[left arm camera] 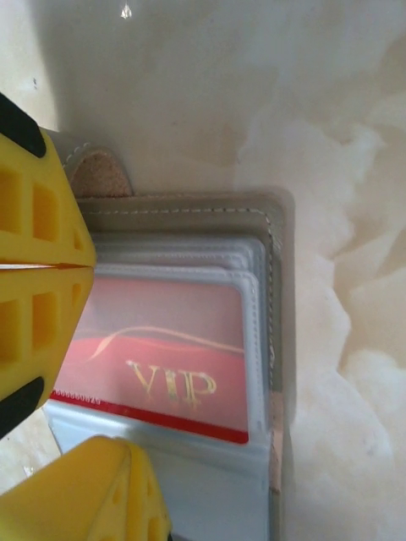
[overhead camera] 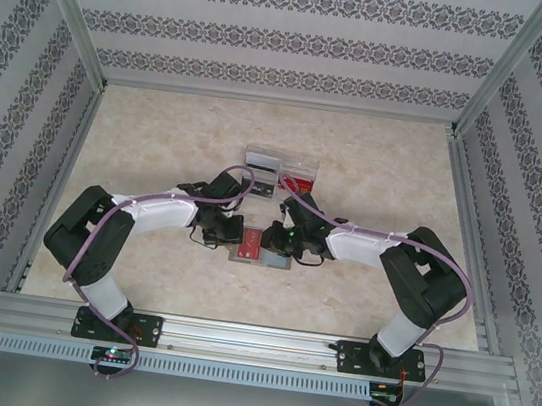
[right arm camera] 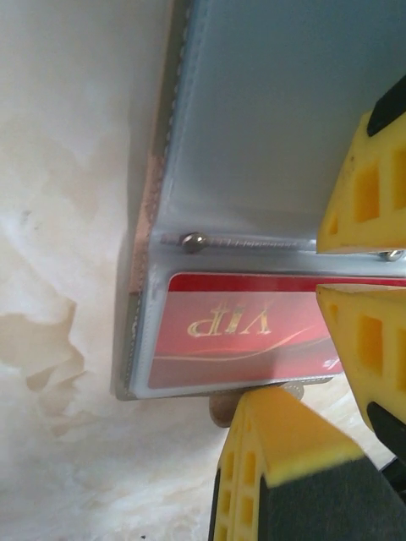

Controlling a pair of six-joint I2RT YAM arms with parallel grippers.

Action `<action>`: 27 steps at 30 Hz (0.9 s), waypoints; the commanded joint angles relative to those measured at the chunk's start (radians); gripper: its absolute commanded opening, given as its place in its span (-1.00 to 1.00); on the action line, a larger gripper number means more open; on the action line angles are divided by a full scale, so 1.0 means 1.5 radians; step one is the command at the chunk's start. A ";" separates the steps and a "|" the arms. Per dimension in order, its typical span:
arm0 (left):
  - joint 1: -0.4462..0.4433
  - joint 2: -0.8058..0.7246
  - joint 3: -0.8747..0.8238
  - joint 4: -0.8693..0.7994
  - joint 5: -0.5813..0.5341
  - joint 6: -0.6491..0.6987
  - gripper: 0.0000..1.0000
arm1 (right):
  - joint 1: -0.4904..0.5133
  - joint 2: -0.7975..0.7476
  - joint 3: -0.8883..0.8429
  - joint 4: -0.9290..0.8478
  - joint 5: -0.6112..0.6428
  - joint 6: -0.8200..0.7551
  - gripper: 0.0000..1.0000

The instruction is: Take the credit cards out of the card holder

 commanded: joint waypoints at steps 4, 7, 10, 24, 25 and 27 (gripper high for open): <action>-0.008 0.015 -0.020 0.021 0.017 -0.002 -0.81 | 0.011 0.021 0.019 0.013 -0.015 -0.015 -0.63; -0.010 0.017 -0.021 0.022 0.017 -0.005 -0.81 | 0.012 0.029 0.019 0.018 -0.019 -0.013 -0.64; -0.012 0.017 -0.021 0.023 0.016 -0.005 -0.81 | 0.014 0.034 0.020 0.022 -0.024 -0.011 -0.65; -0.015 0.016 -0.021 0.014 0.007 -0.004 -0.82 | 0.016 0.027 0.016 0.017 -0.019 -0.016 -1.00; -0.015 0.016 -0.020 0.011 0.004 -0.003 -0.82 | 0.013 0.022 0.012 0.015 -0.018 -0.017 -1.00; -0.015 0.016 -0.018 0.000 -0.009 -0.001 -0.84 | 0.004 0.013 0.002 0.010 -0.017 -0.022 -1.00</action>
